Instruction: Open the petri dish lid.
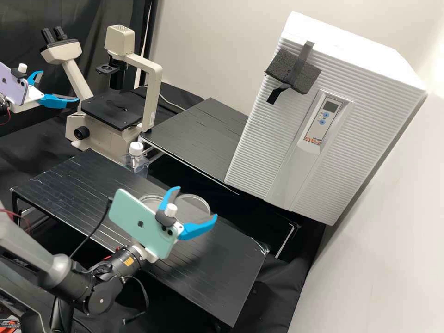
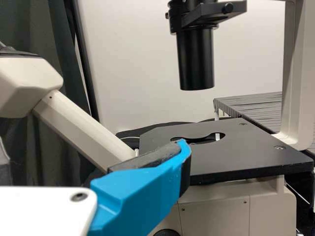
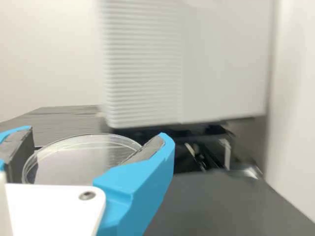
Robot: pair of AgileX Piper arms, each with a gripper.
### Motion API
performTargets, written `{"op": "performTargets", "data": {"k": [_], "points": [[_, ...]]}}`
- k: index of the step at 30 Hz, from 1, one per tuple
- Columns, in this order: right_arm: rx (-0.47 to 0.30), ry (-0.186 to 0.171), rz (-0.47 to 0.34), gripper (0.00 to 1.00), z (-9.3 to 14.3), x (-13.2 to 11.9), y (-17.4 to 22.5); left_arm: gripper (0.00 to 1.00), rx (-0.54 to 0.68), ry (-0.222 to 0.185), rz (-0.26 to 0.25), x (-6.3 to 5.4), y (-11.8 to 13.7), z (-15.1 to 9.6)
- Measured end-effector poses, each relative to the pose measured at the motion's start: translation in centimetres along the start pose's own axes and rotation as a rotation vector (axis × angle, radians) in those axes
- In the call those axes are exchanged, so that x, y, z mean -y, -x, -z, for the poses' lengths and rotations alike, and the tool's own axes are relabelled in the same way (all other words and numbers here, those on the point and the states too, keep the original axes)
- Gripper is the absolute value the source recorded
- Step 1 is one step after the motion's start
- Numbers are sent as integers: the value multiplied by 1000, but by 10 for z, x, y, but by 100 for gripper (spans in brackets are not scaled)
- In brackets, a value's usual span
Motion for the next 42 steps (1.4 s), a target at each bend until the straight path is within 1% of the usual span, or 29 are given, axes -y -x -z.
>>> {"op": "performTargets", "data": {"k": [1, 4, 7, 9, 13, 15, 16, 18, 19, 23, 25, 33, 36, 38, 42], "points": [[14, -13, -10, 0, -3, -1, -1, 100, 0, 0, 0, 0, 0, 0], [51, -33, -15, 0, -10, -1, -3, 100, 0, 0, 0, 0, 0, 0], [78, -16, -1, 0, -16, 1, -4, 100, 0, 0, 0, 0, 0, 0], [92, -11, 5, 0, -19, 1, -5, 100, 0, 0, 0, 0, 0, 0], [109, 12, 33, 0, -24, 4, -5, 100, 0, 0, 0, 0, 0, 0], [116, 18, 49, 0, -26, 5, -6, 100, 0, 0, 0, 0, 0, 0], [118, 25, 57, 100, -27, 6, -6, 100, 0, 0, 0, 0, 0, 0], [119, 37, 72, 100, -29, 7, -6, 100, 0, 0, 0, 0, 0, 0], [120, 37, 71, 100, -29, 7, -6, 100, 0, 0, 0, 0, 0, 0], [119, 66, 81, 100, -30, 8, -6, 100, 0, 0, 0, 0, 0, 0], [118, 74, 82, 100, -30, 8, -6, 100, 0, 0, 0, 0, 0, 0], [117, 77, 86, 100, -30, 8, -6, 100, 0, 0, 0, 0, 0, 0], [106, 80, 74, 100, -27, 7, -5, 100, 0, 0, 0, 0, 0, 0], [100, 73, 53, 100, -23, 3, -3, 100, 0, 0, 0, 0, 0, 0], [74, 44, 3, 100, -14, -4, 3, 100, 0, 0, 0, 0, 0, 0]]}}
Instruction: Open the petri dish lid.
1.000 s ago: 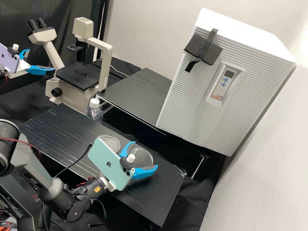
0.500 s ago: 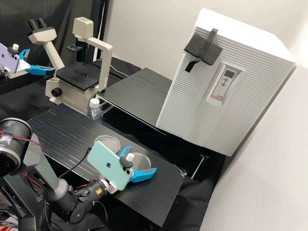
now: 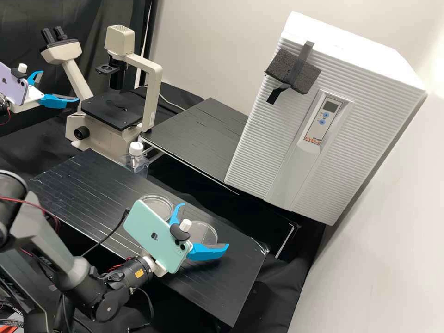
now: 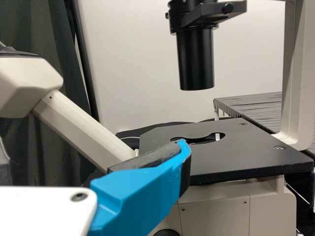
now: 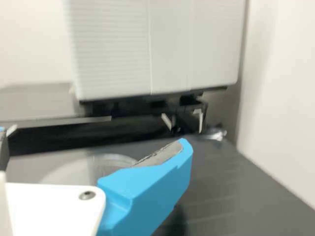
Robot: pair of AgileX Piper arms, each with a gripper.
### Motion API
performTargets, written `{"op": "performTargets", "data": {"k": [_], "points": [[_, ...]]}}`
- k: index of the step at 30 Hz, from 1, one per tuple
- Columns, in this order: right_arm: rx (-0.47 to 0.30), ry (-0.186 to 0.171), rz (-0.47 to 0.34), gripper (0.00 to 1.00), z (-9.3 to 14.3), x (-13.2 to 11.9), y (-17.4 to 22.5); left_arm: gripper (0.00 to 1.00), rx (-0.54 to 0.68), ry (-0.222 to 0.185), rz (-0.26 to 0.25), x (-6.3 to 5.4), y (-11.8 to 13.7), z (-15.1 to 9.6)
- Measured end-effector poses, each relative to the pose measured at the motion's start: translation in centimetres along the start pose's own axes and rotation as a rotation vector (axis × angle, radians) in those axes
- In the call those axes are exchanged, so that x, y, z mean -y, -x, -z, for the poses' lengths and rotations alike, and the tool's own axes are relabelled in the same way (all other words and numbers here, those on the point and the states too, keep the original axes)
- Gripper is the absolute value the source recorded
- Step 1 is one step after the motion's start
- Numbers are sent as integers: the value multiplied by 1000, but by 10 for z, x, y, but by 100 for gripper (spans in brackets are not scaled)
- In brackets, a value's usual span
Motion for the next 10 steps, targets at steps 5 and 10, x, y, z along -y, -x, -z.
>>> {"op": "performTargets", "data": {"k": [5, 10], "points": [[-47, 10, -57, 100, 12, -6, 5, 100, 0, 0, 0, 0, 0, 0], [-108, -29, -103, 100, 23, -6, 3, 100, 0, 0, 0, 0, 0, 0]]}}
